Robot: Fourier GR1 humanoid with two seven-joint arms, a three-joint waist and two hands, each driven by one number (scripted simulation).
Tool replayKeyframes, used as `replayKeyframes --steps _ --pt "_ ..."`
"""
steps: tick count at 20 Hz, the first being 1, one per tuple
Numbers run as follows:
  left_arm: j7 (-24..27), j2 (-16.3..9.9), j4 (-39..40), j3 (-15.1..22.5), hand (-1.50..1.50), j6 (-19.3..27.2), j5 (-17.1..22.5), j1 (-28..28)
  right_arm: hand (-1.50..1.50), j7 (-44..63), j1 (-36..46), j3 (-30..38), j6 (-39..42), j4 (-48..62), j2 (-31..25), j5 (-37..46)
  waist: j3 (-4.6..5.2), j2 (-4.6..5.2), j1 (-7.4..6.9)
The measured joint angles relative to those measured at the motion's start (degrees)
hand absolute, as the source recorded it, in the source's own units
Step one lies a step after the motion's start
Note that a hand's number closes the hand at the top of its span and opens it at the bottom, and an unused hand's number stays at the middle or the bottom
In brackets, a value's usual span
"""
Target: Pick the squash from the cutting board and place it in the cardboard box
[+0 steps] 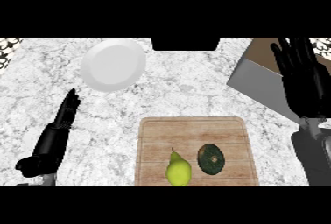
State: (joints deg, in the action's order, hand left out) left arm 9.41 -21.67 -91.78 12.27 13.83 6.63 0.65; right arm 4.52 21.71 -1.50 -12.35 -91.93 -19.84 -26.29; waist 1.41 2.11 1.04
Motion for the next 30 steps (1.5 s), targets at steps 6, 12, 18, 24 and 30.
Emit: replayKeyframes --steps 6,12,18,24,30 --pt "-3.42 -0.65 1.50 2.25 0.00 -3.40 -0.47 -3.75 -1.50 1.31 -11.75 -10.35 -11.70 -0.95 3.64 14.03 -0.93 -1.87 1.56" --pt "-5.26 -0.81 1.65 3.92 0.00 -5.23 -0.29 -4.37 -1.50 -0.87 -19.76 -15.01 -19.32 4.16 -4.45 32.37 -0.59 -2.28 4.41" --pt "-7.89 -0.73 1.65 5.07 0.00 -6.53 0.01 -5.62 -1.50 2.75 -28.07 -23.29 -28.67 5.02 -9.22 54.43 -0.53 -2.88 4.38" --pt "-9.61 -0.60 1.89 5.26 0.00 -7.11 0.31 -6.73 -1.50 14.40 -35.70 -28.24 -28.80 -2.03 -10.48 70.82 -0.40 -3.12 4.41" --pt "-11.35 0.11 1.56 5.96 0.00 -7.60 0.39 -8.45 -1.50 29.39 -41.70 -34.80 -18.41 -13.45 -7.47 82.23 -0.55 -2.76 3.08"
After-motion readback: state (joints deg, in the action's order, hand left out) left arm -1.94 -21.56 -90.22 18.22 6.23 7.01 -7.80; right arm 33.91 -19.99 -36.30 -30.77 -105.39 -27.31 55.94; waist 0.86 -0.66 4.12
